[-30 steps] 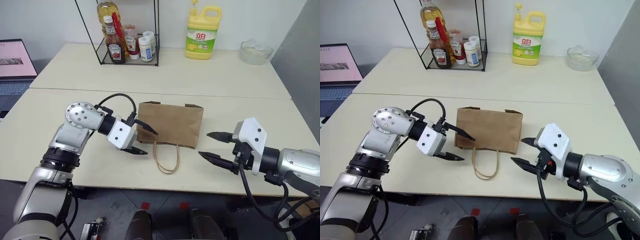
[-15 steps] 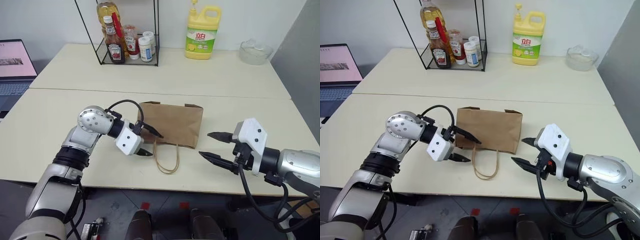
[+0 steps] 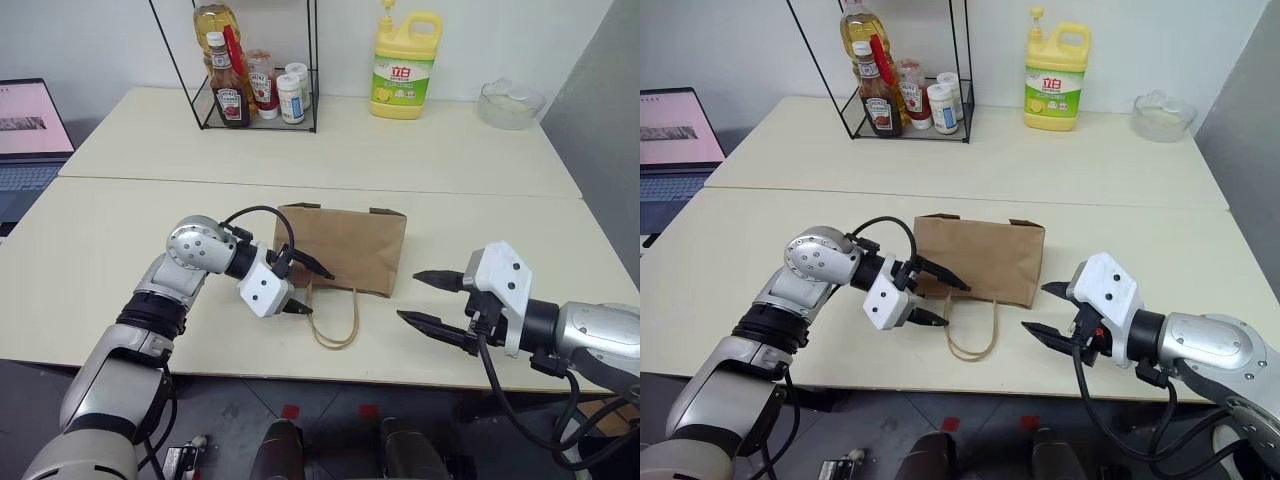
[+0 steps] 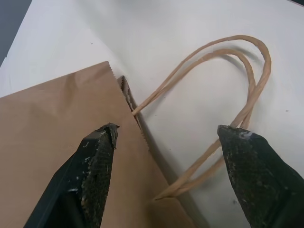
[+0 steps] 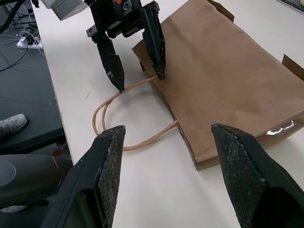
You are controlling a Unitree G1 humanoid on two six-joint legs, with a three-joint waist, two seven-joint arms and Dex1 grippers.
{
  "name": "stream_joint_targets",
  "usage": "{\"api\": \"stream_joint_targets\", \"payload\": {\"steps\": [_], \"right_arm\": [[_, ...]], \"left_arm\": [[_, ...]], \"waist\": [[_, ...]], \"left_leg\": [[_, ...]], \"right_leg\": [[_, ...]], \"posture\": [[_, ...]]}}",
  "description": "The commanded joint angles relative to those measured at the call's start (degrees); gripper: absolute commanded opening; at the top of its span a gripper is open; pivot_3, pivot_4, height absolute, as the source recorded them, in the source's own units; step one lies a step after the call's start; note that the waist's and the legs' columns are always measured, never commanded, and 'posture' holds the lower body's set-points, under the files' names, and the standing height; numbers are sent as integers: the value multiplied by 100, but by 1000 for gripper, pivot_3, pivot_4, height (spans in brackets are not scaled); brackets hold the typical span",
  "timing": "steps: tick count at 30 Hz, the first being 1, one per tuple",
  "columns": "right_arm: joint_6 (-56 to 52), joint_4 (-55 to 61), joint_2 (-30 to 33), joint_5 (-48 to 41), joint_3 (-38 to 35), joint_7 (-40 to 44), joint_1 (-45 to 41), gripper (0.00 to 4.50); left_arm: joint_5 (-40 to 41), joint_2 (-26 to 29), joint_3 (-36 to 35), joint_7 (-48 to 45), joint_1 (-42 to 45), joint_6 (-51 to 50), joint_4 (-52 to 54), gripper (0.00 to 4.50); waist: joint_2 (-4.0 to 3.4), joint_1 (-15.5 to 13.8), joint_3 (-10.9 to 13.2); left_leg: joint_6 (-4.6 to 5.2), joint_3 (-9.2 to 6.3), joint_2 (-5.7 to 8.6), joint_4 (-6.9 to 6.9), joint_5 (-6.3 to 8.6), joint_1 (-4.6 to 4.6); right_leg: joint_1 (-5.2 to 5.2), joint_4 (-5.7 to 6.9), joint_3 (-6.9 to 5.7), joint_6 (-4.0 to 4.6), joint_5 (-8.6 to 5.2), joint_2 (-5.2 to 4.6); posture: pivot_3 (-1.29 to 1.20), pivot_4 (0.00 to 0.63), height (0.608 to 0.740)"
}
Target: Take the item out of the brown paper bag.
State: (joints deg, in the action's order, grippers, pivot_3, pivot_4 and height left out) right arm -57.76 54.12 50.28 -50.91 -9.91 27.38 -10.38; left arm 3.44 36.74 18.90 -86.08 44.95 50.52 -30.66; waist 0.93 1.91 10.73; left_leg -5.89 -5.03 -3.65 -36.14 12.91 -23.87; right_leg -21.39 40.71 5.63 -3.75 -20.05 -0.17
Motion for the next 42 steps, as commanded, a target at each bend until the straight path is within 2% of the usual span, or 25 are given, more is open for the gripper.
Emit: {"api": "stream_joint_targets", "payload": {"steps": [1,4,21,31,37,40,42], "right_arm": [[95,219,80,-125,-72,-28,29,3028],[102,235,90,-130,-92,-43,63,3028],[113,223,123,-152,-70,-67,90,3028],[125,254,120,-132,-34,-111,120,3028],[204,292,95,-21,2,-175,204,3028],[273,332,116,84,28,-146,297,3028],[325,356,133,118,48,-115,327,3028]], "left_arm": [[65,83,-39,29,314,196,-205,3571],[220,53,-62,2,436,260,-332,3571],[-141,-5,194,159,636,935,-917,3571],[-288,-220,449,383,556,1084,-882,3571],[-90,-237,670,241,456,996,-769,3571],[104,-259,741,146,371,805,-583,2949],[185,-259,763,88,336,687,-479,2337]], "waist": [[0,0,0],[0,0,0],[0,3,0],[0,2,0],[1,3,0],[1,4,0],[1,3,0]], "left_leg": [[0,0,0,0,0,0],[0,0,0,0,0,0],[0,0,0,0,0,0],[0,0,0,0,0,0],[0,0,0,0,0,0],[0,0,0,0,0,1],[0,0,0,0,0,0]], "right_leg": [[0,0,0,0,0,0],[0,-1,0,0,0,0],[0,0,-1,0,0,0],[0,0,-1,0,0,0],[1,0,0,0,0,0],[1,0,0,0,0,0],[1,1,0,0,0,0]], "posture": [[0,150,740],[0,150,740],[0,150,740],[0,150,740],[0,150,740],[0,150,740],[0,150,740]]}}
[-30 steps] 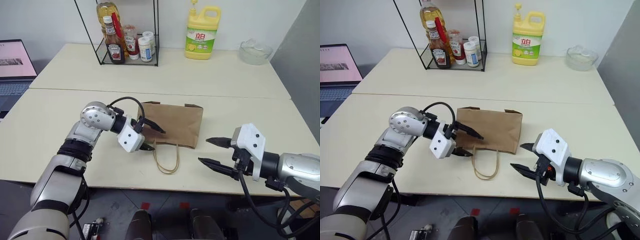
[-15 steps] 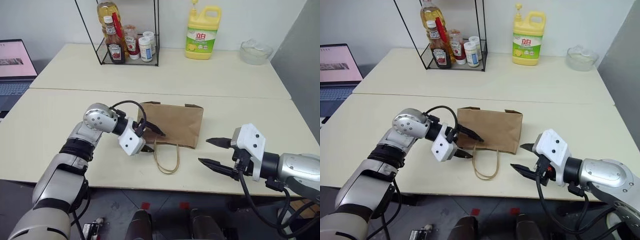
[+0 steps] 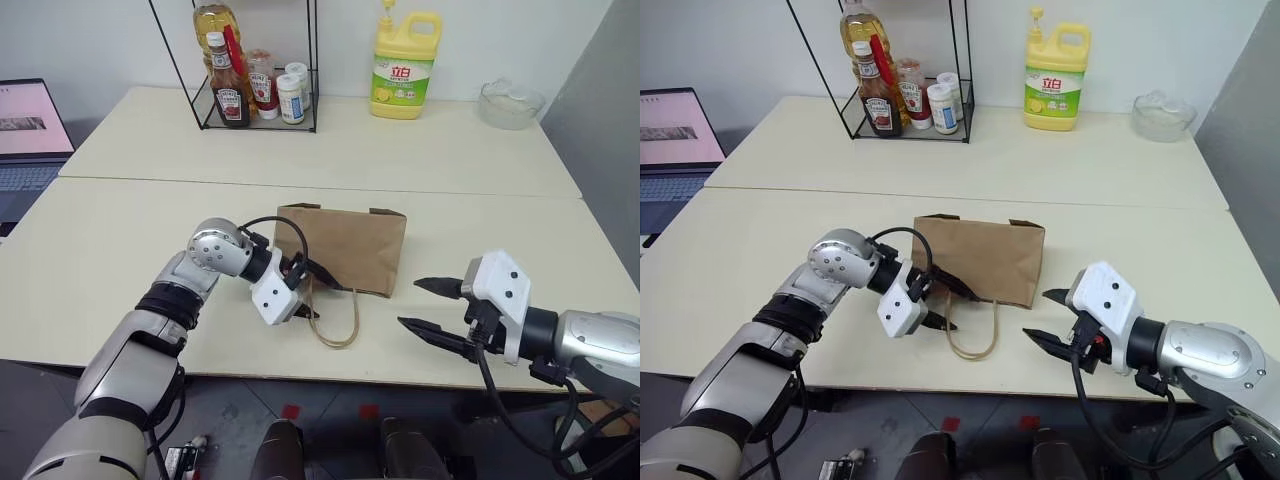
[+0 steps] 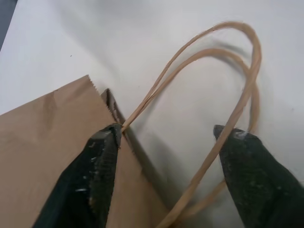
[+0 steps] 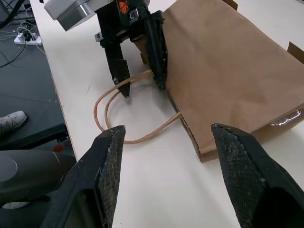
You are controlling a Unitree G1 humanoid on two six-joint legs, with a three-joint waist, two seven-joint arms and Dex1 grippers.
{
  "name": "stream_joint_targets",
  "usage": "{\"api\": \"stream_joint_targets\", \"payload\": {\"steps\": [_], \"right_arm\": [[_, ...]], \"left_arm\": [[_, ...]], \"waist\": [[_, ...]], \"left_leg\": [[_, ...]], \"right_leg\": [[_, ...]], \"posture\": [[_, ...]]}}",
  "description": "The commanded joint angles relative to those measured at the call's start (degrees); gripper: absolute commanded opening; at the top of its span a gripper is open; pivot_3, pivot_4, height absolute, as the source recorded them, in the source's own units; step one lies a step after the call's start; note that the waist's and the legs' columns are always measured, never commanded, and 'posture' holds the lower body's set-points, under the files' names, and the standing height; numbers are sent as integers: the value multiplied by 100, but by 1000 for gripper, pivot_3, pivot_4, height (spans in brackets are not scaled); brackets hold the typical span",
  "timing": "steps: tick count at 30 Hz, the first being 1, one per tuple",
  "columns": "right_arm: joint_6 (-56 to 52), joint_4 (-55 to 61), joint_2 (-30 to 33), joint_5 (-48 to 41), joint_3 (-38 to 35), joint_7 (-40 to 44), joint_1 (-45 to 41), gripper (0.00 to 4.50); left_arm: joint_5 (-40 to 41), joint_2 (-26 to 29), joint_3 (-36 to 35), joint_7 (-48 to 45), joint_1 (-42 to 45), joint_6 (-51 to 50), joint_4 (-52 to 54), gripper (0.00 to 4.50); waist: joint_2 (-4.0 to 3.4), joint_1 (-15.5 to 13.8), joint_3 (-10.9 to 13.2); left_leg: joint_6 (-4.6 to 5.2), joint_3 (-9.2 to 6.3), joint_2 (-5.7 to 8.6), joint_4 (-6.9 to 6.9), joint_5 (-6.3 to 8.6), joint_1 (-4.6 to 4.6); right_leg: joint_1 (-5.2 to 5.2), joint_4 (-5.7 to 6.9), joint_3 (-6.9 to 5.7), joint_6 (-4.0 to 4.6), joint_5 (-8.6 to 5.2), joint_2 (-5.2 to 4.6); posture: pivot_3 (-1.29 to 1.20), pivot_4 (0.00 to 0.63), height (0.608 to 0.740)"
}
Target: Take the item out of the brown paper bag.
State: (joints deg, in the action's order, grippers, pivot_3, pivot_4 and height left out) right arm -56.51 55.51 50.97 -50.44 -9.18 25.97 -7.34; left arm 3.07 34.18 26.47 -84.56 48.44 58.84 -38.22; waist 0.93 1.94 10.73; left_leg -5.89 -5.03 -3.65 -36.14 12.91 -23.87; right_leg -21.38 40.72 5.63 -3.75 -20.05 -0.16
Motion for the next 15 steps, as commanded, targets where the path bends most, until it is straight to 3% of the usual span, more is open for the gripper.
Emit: {"api": "stream_joint_targets", "payload": {"steps": [1,7,15], "right_arm": [[250,243,97,111,-5,83,37,3028],[664,430,502,413,209,670,211,3028],[1635,256,946,1779,1013,1265,347,3028]], "left_arm": [[258,2,24,-93,-27,-204,325,2030],[355,21,13,-233,-74,-393,457,169],[603,21,-109,-279,-227,-1130,776,58]], "waist": [[0,0,0],[0,0,0],[0,7,0]], "left_leg": [[0,0,0,0,0,0],[0,0,1,0,0,0],[0,0,0,-1,0,2]], "right_leg": [[0,0,0,0,0,0],[0,-2,0,0,0,0],[1,-1,0,0,0,0]], "posture": [[0,150,740],[0,150,740],[0,150,740]]}}
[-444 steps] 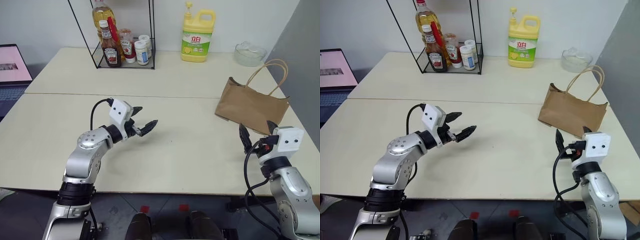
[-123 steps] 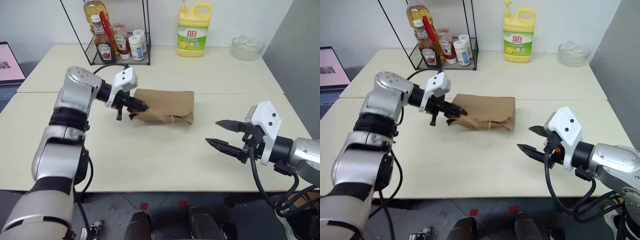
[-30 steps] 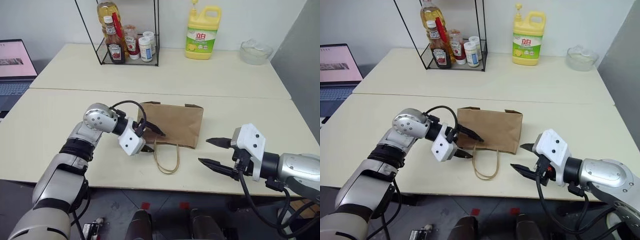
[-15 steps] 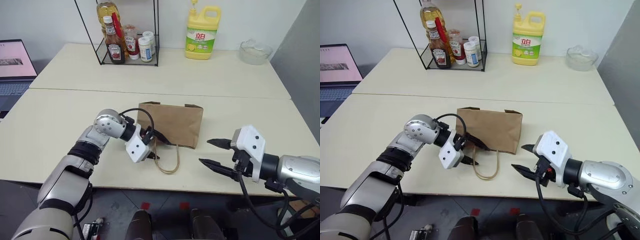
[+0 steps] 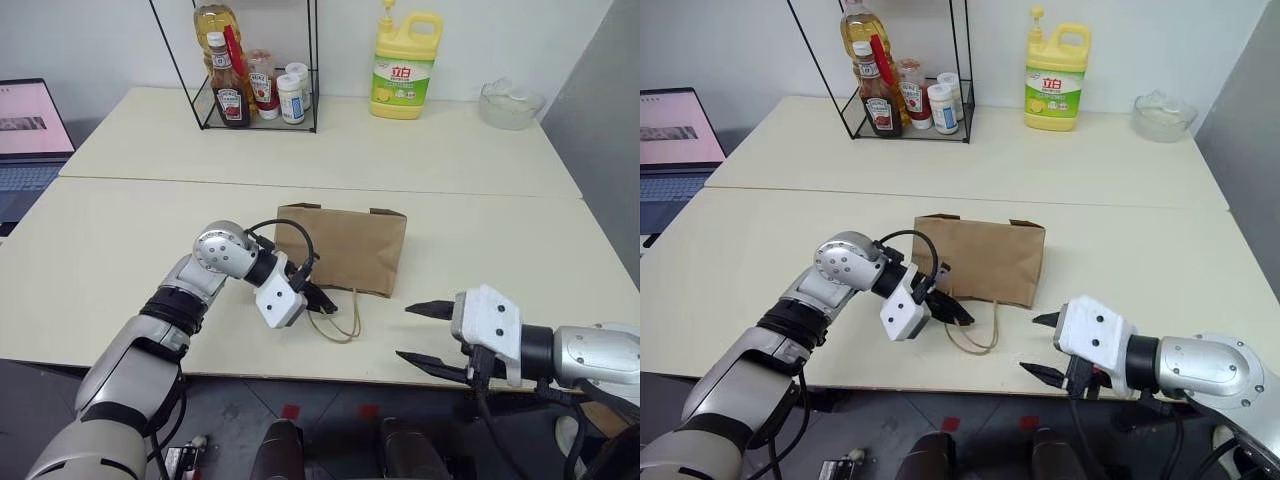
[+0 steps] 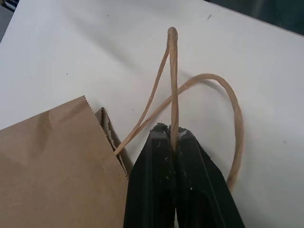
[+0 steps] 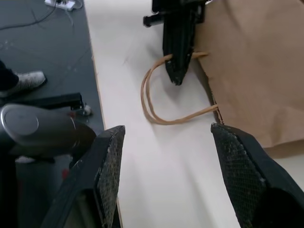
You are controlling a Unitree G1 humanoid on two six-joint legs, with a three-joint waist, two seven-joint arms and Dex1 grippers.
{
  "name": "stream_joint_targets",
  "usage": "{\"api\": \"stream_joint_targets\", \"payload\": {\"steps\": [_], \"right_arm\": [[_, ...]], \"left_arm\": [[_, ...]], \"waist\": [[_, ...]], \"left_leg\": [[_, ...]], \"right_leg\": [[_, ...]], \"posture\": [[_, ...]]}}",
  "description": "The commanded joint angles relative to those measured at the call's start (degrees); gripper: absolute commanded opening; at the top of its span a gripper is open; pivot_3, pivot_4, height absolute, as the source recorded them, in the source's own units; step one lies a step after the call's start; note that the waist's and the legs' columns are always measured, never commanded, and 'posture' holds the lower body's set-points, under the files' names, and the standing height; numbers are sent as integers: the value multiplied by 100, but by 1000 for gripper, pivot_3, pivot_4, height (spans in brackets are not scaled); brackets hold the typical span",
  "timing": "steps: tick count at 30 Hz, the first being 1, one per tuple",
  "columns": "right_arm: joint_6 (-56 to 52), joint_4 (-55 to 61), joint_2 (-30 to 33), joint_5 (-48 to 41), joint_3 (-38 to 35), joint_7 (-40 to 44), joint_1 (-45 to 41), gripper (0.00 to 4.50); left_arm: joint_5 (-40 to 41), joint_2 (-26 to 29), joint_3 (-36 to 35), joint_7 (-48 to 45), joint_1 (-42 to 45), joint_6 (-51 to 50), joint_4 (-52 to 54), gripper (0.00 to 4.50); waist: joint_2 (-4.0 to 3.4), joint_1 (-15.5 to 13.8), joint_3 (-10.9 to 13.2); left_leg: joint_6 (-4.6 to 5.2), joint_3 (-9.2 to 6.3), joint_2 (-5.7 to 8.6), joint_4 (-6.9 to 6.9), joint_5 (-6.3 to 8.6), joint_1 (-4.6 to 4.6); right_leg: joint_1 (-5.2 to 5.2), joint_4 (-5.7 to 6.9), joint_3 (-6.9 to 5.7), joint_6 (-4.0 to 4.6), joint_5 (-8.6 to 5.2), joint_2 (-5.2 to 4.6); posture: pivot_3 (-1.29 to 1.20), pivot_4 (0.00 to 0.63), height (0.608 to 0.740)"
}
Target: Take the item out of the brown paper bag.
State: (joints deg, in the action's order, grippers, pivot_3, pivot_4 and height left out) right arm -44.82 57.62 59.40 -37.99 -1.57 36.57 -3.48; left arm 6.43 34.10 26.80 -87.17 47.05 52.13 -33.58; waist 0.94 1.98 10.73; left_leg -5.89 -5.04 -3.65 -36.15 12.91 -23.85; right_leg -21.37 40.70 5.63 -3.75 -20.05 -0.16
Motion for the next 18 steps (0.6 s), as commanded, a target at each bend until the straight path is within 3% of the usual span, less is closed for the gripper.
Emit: {"api": "stream_joint_targets", "payload": {"steps": [1,5,10,18], "right_arm": [[676,-16,161,849,452,275,-59,3028],[1957,-454,272,2360,1212,475,-49,3028],[3254,-978,57,3401,1586,594,31,3028],[4553,-1828,-691,4511,2213,735,-250,3028]], "left_arm": [[362,37,-199,-1,-127,-803,428,58],[697,3,-476,261,-122,-2516,1009,58],[972,10,-785,397,-69,-4085,1652,58],[884,82,-960,252,-294,-4462,1940,58]], "waist": [[0,5,0],[1,13,0],[1,37,0],[1,45,0]], "left_leg": [[0,0,0,0,0,1],[0,-1,0,-1,0,0],[-1,-1,0,-2,0,1],[-2,-1,0,-2,-1,4]], "right_leg": [[0,0,0,0,0,0],[-1,0,-1,-1,-1,0],[1,-1,-1,-2,-1,0],[3,0,-2,-1,-1,0]], "posture": [[0,150,740],[0,150,740],[0,150,740],[0,150,740]]}}
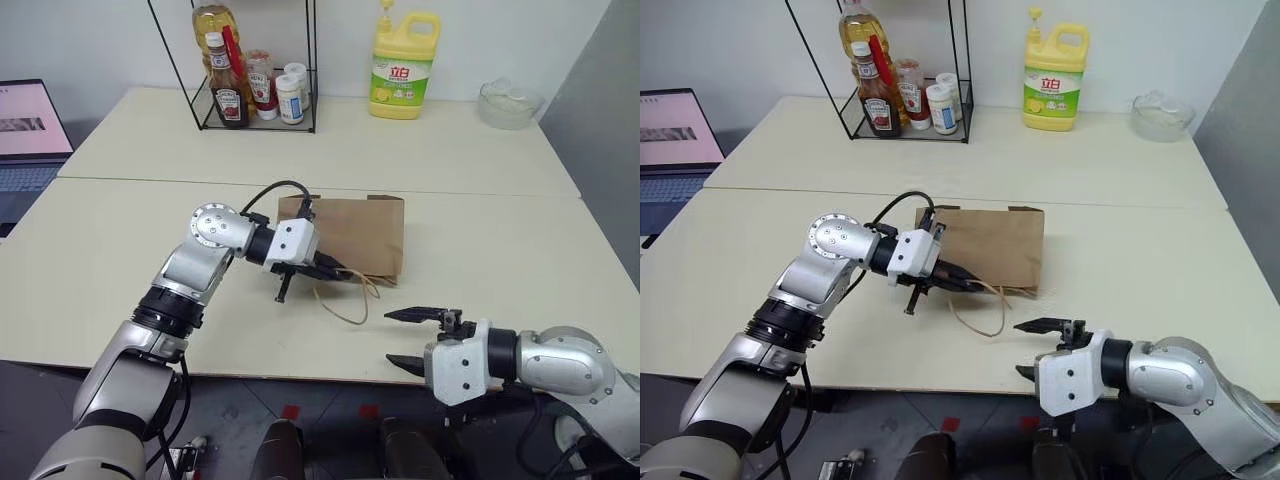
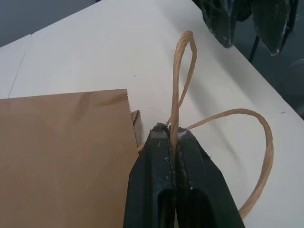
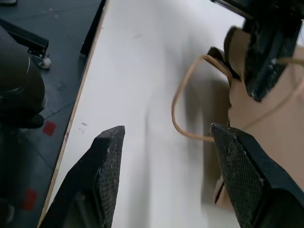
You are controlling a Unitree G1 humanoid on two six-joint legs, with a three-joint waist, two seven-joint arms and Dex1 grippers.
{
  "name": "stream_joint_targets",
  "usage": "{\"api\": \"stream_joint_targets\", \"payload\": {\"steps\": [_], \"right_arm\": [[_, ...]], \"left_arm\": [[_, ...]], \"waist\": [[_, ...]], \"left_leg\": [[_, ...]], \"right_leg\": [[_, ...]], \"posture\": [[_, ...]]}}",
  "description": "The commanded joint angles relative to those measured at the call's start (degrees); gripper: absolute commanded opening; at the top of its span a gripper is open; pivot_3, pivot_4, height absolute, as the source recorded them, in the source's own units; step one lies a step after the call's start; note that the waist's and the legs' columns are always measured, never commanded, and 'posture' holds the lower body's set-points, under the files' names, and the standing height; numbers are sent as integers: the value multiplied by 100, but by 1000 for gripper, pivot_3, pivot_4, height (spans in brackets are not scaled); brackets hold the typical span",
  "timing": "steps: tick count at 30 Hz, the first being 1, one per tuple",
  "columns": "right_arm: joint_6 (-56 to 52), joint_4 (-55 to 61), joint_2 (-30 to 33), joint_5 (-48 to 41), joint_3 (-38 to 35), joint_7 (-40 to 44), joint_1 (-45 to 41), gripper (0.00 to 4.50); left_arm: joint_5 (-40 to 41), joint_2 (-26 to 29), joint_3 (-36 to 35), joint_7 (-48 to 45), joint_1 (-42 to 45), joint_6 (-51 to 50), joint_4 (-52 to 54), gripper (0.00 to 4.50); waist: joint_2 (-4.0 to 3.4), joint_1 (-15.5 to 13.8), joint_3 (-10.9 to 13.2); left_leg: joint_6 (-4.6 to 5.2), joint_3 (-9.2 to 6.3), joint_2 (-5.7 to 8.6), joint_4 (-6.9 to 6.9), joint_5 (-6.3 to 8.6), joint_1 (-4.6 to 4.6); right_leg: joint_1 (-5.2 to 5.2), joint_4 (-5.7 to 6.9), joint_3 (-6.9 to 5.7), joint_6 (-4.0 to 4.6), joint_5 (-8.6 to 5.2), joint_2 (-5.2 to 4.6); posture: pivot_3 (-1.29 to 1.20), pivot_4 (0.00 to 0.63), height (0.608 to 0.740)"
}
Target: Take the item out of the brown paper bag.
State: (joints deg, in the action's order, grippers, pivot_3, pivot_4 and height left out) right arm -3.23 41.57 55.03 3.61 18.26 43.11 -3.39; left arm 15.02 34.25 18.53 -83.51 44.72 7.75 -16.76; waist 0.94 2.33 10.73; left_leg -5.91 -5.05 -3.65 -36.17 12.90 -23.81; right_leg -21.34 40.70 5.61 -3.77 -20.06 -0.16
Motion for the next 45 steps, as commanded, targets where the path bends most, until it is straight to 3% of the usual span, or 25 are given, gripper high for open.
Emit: {"api": "stream_joint_targets", "payload": {"steps": [1,6,14,17,24,45], "right_arm": [[482,-356,-377,457,319,112,-365,3028],[715,-1071,-1057,1142,810,115,-895,3028],[1128,-2061,-1643,1693,1204,209,-1234,3028],[1198,-2415,-1793,1777,1234,225,-1360,2471],[1070,-2638,-1972,1725,1186,434,-1366,28],[449,-2779,-2243,1726,1516,1031,-1269,28]], "left_arm": [[14,76,-136,-151,-91,-20,275,58],[-29,110,-193,-253,-215,68,283,58],[-37,144,-249,-265,-330,39,383,58],[-33,164,-265,-268,-357,26,418,0],[-3,236,-300,-281,-427,-19,488,0],[326,-255,-1045,742,1110,-2541,-181,0]], "waist": [[0,18,0],[1,24,0],[1,24,-1],[1,23,-1],[1,23,-1],[2,89,-2]], "left_leg": [[0,0,0,0,0,2],[-6,-1,0,0,-4,3],[-7,-1,0,-1,-4,4],[-8,0,0,-1,-4,3],[-7,-1,0,-1,-4,4],[-9,-9,0,-1,-5,12]], "right_leg": [[1,0,1,0,0,0],[1,3,0,1,0,0],[1,4,-1,1,1,-1],[1,5,0,1,1,-1],[0,6,-1,1,1,-1],[11,8,-8,1,1,0]], "posture": [[0,150,740],[0,150,740],[0,150,740],[0,150,740],[0,150,740],[0,150,740]]}}
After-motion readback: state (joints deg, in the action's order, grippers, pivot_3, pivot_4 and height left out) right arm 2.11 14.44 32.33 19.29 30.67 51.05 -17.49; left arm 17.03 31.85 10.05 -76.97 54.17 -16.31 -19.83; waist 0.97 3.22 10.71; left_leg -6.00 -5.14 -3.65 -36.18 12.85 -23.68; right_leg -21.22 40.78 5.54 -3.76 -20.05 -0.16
